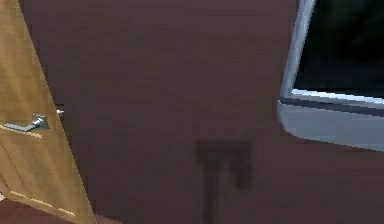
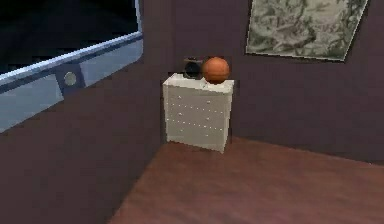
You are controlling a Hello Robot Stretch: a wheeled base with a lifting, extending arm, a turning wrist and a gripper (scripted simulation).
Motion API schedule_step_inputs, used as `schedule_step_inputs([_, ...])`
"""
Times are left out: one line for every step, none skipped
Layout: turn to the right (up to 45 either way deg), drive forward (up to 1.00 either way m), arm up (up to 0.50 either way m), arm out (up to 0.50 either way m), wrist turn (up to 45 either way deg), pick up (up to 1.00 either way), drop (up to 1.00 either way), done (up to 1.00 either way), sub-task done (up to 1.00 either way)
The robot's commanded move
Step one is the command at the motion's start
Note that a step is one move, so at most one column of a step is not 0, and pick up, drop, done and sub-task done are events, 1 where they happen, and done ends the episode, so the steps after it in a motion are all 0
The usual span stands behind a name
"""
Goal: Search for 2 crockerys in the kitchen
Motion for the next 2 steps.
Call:
schedule_step_inputs([-45.0, 0.00, 0.00, 0.00, 0.0, 0.00, 0.00, 0.00, 0.00])
schedule_step_inputs([-45.0, 0.00, 0.00, 0.00, 0.0, 0.00, 0.00, 0.00, 0.00])
